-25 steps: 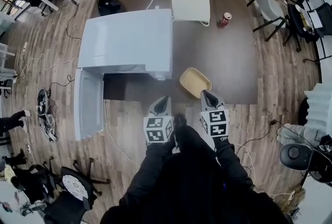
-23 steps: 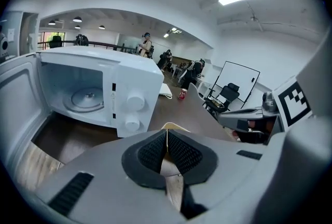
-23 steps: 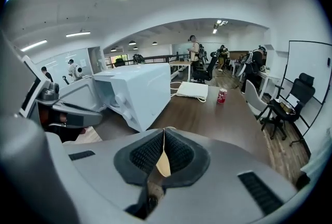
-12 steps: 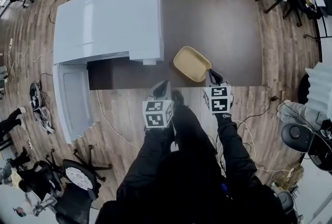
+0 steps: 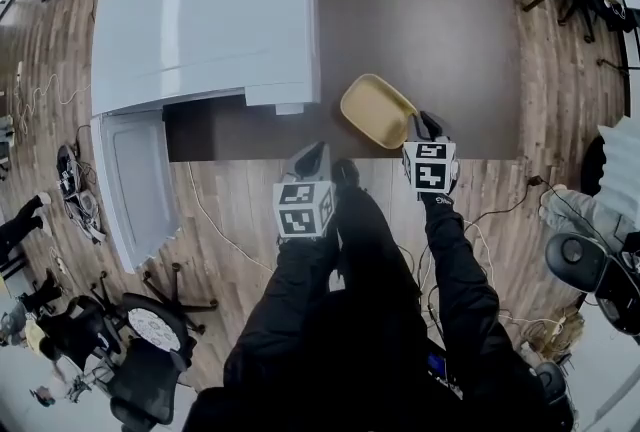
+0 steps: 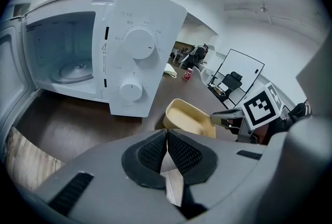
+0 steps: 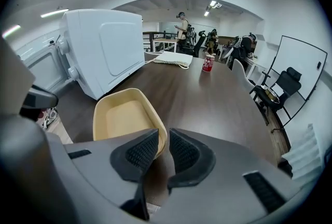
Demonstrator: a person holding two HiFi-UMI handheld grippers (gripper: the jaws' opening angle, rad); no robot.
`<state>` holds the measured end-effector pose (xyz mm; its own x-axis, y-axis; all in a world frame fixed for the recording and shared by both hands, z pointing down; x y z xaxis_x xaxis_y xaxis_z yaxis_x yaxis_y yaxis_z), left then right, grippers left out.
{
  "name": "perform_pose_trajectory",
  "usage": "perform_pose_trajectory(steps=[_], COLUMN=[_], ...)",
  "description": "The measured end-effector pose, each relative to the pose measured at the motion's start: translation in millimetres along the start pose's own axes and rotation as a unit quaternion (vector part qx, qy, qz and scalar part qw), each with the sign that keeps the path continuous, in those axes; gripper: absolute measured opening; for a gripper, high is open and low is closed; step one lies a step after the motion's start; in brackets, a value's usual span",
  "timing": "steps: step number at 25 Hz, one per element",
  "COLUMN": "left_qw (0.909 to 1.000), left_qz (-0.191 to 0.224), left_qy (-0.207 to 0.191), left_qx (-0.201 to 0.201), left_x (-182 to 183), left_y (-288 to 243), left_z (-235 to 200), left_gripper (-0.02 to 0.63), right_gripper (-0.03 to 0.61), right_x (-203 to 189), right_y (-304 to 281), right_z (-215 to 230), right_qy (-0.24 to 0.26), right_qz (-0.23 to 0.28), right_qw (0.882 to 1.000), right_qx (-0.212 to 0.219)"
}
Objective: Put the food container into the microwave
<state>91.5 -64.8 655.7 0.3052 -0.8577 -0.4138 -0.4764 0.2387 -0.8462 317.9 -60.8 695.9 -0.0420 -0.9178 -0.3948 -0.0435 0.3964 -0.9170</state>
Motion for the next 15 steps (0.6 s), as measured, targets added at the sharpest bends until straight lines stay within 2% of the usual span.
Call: perform_pose_trajectory(steps=[8, 15], left_qw=[0.9999, 0.9998], left_qz=[-0.008, -0.007], left_qy=[0.009, 0.016], left_qx=[0.003, 0.010], left_x=[-6.7, -10.6], left_y=[-4.2, -0.4], left_z=[-1.7, -3.5], left_gripper=[0.035, 0.035], right_gripper=[0.076, 0.041], right_x=[-5.6, -3.8], right_y=[-14.5, -18.6], right_z=[3.2, 0.8], right_qy=[-0.014, -0.028], right_qz=[-0.018, -0.029], right_qw=[1.000, 0.999], right_qx=[0.015, 0.032])
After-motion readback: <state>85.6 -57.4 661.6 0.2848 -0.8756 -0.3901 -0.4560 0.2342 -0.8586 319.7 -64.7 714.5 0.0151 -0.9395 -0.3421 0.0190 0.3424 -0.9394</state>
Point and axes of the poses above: the fingertips, and each gripper's own axes: y backward along the fingers, z to its right, x out of its top, the point moved 3 cm from there along y, backward along the fingers, and after that the axes turned 14 degrees about -z, right-handed, at the moved point
